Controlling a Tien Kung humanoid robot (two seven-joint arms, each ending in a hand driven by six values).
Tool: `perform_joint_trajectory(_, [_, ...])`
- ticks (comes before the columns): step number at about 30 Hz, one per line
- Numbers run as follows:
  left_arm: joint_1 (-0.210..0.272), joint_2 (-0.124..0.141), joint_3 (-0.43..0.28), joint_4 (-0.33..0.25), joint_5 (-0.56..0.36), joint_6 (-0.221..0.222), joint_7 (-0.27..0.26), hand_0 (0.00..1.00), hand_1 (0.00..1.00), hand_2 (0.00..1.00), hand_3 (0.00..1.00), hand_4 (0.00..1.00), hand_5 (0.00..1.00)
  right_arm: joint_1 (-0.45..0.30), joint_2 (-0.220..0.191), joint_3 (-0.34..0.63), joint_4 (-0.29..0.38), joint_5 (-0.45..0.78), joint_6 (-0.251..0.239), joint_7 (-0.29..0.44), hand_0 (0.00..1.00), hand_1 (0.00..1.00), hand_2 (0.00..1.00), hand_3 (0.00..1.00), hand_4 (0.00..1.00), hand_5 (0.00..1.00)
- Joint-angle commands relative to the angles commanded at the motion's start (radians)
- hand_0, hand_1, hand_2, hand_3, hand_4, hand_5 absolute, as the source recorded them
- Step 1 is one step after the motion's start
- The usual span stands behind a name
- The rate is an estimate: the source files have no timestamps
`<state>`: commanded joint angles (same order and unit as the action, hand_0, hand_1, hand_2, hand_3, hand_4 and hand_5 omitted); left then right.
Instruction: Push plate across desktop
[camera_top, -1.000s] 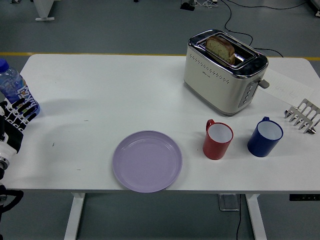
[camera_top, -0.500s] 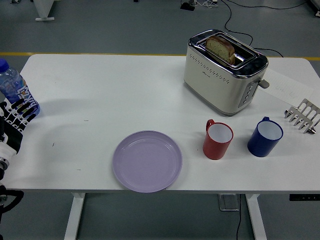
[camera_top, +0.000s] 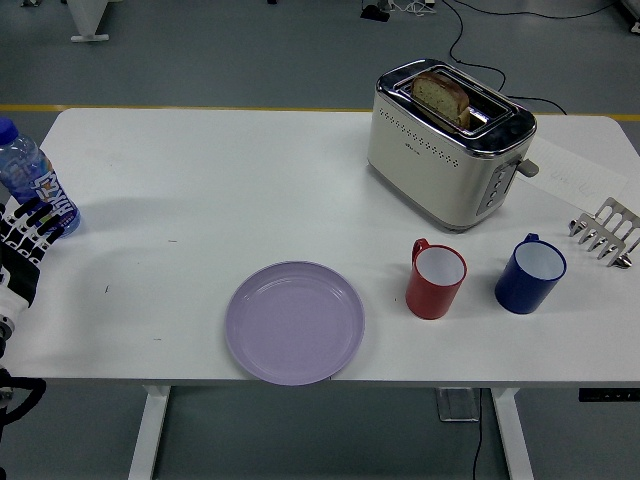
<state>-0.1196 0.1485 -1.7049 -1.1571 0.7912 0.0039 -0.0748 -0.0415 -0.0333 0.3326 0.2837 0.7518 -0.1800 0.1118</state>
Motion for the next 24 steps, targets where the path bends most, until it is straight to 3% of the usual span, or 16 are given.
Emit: perform_joint_trajectory(24, [-0.005,0.0,-0.003,0.009,-0.002,0.002,0.001,0.748,0.731,0.7,0.659,0.526,0.998,0.004,0.0,0.011,-0.001,-0.019,-0.001,-0.007,0.596,0.533,0.637,0.647,0.402,0.592])
